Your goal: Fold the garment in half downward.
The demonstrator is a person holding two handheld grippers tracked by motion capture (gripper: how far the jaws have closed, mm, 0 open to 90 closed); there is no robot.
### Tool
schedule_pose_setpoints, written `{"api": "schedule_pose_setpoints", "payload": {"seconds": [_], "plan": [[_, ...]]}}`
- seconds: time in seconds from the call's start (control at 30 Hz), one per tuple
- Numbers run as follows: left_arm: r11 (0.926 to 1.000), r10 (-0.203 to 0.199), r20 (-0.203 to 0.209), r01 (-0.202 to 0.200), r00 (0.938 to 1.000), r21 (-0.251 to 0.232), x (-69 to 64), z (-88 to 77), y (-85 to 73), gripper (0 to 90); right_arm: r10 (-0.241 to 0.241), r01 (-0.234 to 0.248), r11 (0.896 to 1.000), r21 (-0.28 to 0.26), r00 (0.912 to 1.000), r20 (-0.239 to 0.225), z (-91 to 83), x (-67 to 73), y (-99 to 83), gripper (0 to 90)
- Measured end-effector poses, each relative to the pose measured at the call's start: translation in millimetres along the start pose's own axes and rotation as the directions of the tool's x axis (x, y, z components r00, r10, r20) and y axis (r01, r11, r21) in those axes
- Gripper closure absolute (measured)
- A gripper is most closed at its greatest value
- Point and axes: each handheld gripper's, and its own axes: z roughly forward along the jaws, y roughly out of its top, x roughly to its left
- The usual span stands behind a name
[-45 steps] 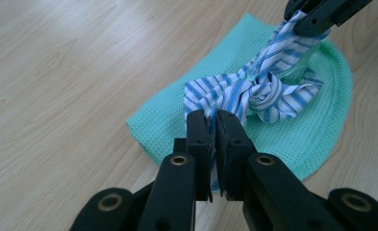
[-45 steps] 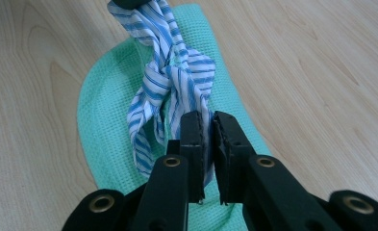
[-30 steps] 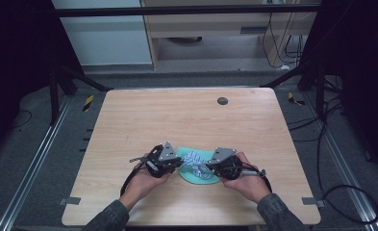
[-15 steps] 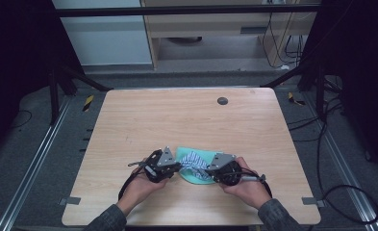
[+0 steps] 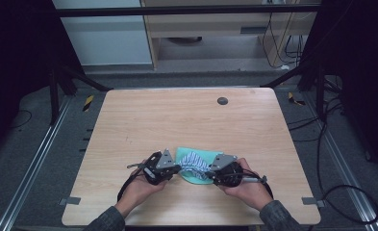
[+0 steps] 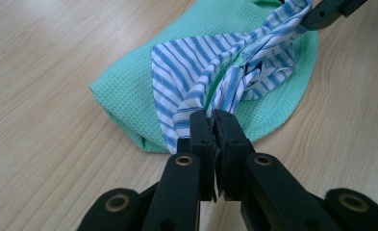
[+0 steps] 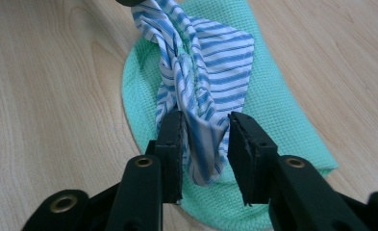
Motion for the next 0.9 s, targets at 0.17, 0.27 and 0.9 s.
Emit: {"api": "schedule_pose_setpoints", "payload": {"seconds": [0.17,0.27,0.9], "plan": [[1.0,-0.002,0.003,0.002,1.0,-0.01,-1.8,-1.3,0.6,87.3,0.005,-0.005,1.0,-0.003,0.9999,-0.009,0.5,2.4,2.6,60.5],[1.0,0.005,0.003,-0.004,1.0,-0.007,-2.7,-2.7,0.8,87.5,0.002,-0.002,1.0,-0.001,0.9999,-0.012,0.1,5.1,3.3,60.1],[0.9991,0.034,0.023,-0.034,0.9992,0.027,-7.0,-1.7,-7.2,89.9,-0.045,0.046,0.999,0.023,0.9973,-0.058,-0.6,13.4,-4.2,86.5]]}}
